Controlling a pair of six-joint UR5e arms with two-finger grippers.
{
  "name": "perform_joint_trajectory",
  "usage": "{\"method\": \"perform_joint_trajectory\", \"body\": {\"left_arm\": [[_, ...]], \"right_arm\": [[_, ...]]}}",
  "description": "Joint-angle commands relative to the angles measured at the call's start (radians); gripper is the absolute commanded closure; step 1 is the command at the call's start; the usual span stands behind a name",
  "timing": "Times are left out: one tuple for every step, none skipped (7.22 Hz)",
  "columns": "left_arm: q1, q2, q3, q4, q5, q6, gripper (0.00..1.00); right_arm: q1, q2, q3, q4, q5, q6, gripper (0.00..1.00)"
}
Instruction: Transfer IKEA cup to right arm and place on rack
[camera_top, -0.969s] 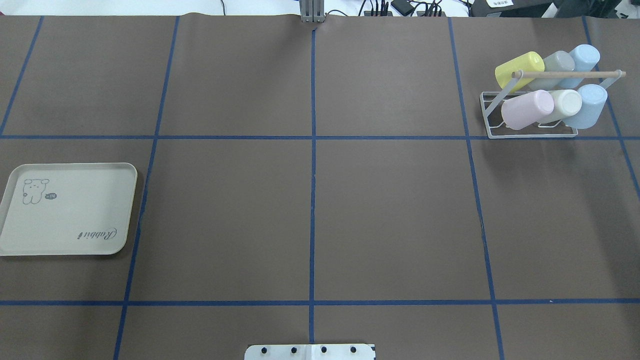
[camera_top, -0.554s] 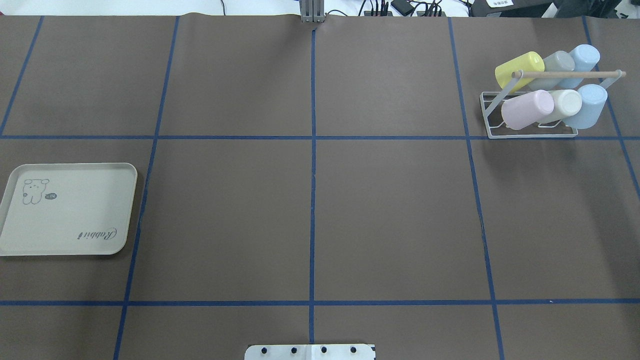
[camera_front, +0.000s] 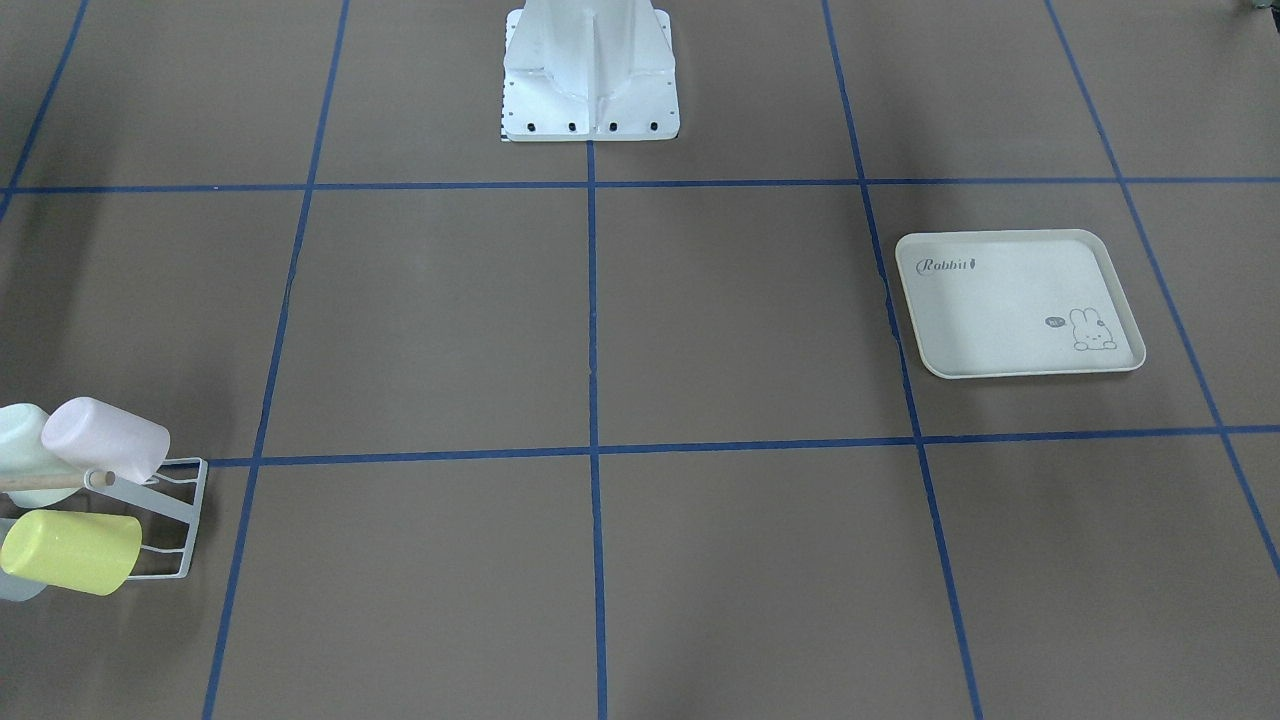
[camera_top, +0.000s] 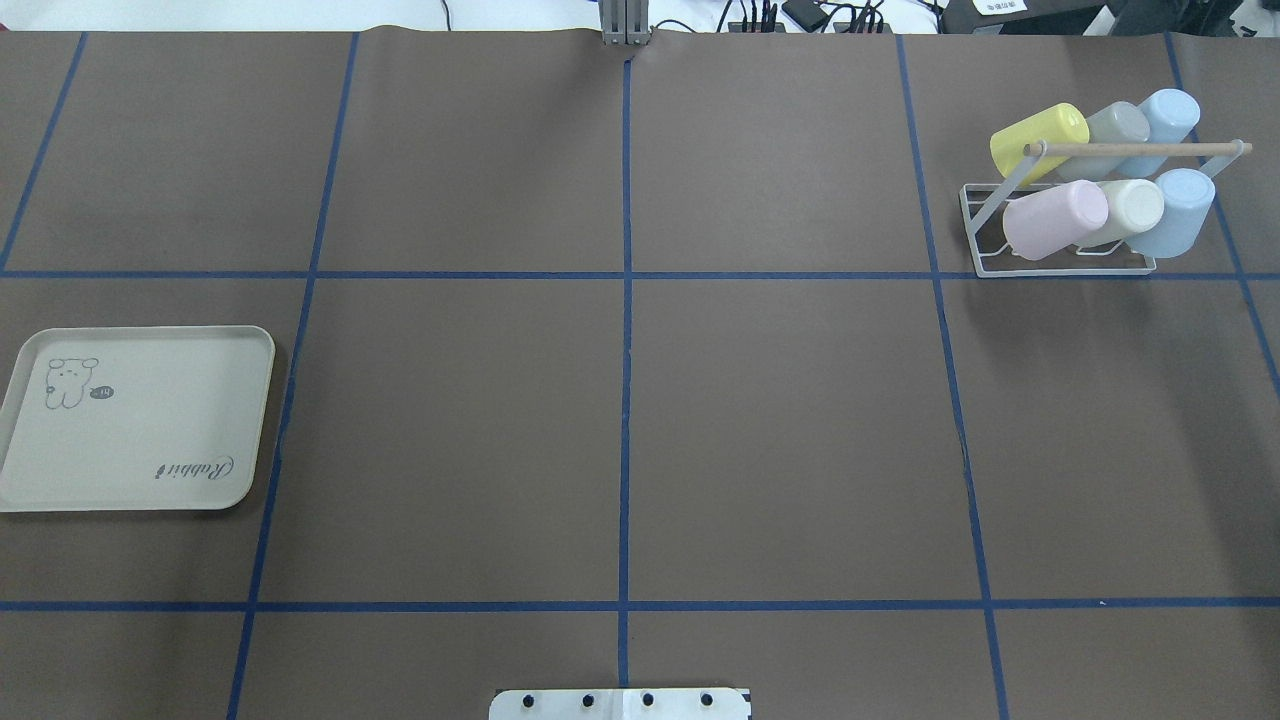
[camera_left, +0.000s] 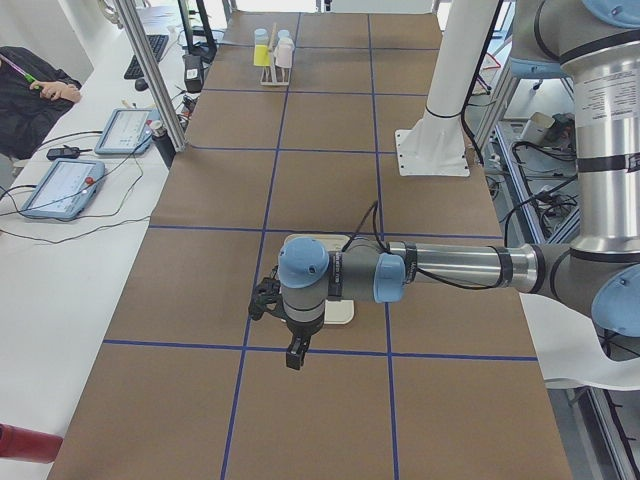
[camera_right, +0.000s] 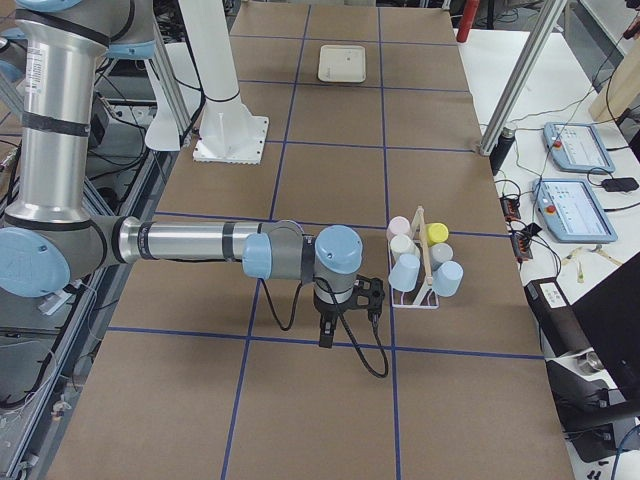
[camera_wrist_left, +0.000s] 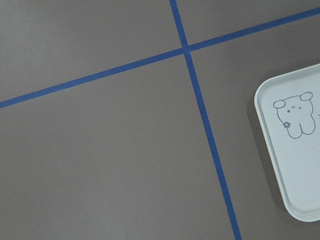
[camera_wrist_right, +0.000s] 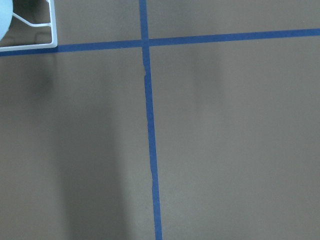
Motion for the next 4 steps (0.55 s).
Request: {"method": "perform_joint_trajectory", "body": {"left_arm": [[0.008,-0.001,0.006,0.000,0.000,0.000,0.00],[0.008,-0.001,0.012,-0.006,0.000,-0.001,0.00],[0.008,-0.009,0.008,-0.009,0.000,-0.001,0.00],[0.008,-0.010,-0.003,-0.017,0.000,-0.001,0.00]], "right_arm": [[0.000,-0.001,0.000,0.000,0.000,0.000,0.00],[0.000,-0.001,0.000,0.000,0.002,0.000,0.00],[-0.002,-0.001,0.000,0.000,0.002,0.000,0.00],[-0.003,-0.001,0.000,0.000,0.002,0.000,0.00]]}}
